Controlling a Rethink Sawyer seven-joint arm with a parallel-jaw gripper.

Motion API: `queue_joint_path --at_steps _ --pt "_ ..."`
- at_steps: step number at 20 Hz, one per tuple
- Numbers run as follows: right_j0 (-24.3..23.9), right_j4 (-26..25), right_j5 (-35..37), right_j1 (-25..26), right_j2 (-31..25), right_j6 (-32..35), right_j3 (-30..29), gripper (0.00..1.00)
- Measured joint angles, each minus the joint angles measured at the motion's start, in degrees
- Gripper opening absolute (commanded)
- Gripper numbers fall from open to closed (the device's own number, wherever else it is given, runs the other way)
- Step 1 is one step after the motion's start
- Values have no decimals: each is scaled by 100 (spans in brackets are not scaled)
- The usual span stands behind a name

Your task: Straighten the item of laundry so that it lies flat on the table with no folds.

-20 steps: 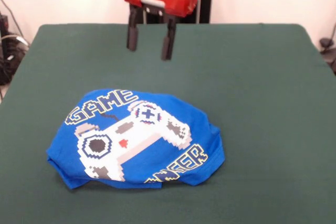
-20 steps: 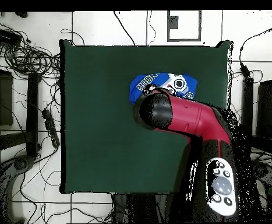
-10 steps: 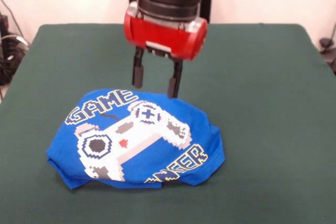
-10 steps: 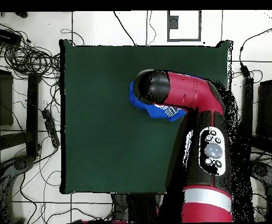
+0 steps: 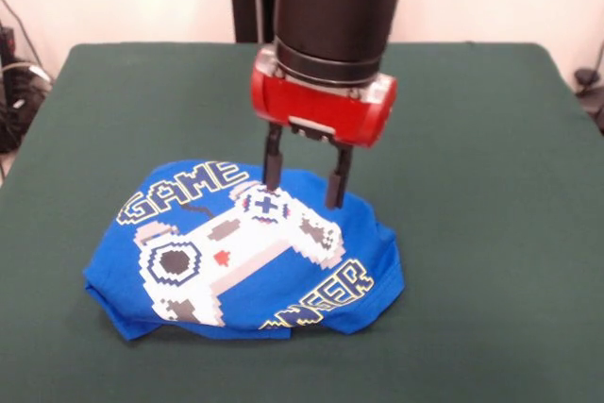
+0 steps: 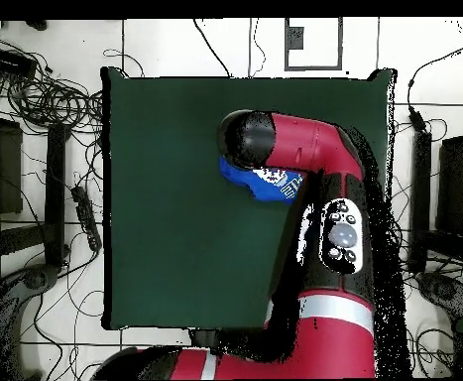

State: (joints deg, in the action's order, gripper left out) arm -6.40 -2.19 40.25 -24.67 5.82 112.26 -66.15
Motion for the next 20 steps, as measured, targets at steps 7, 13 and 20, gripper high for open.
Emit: queue_joint_path --at_steps 7,13,20 --pt "274 11 0 60 7 0 22 100" --pt "405 28 -2 61 5 0 22 100" --pt "388 54 -103 85 1 0 22 100"
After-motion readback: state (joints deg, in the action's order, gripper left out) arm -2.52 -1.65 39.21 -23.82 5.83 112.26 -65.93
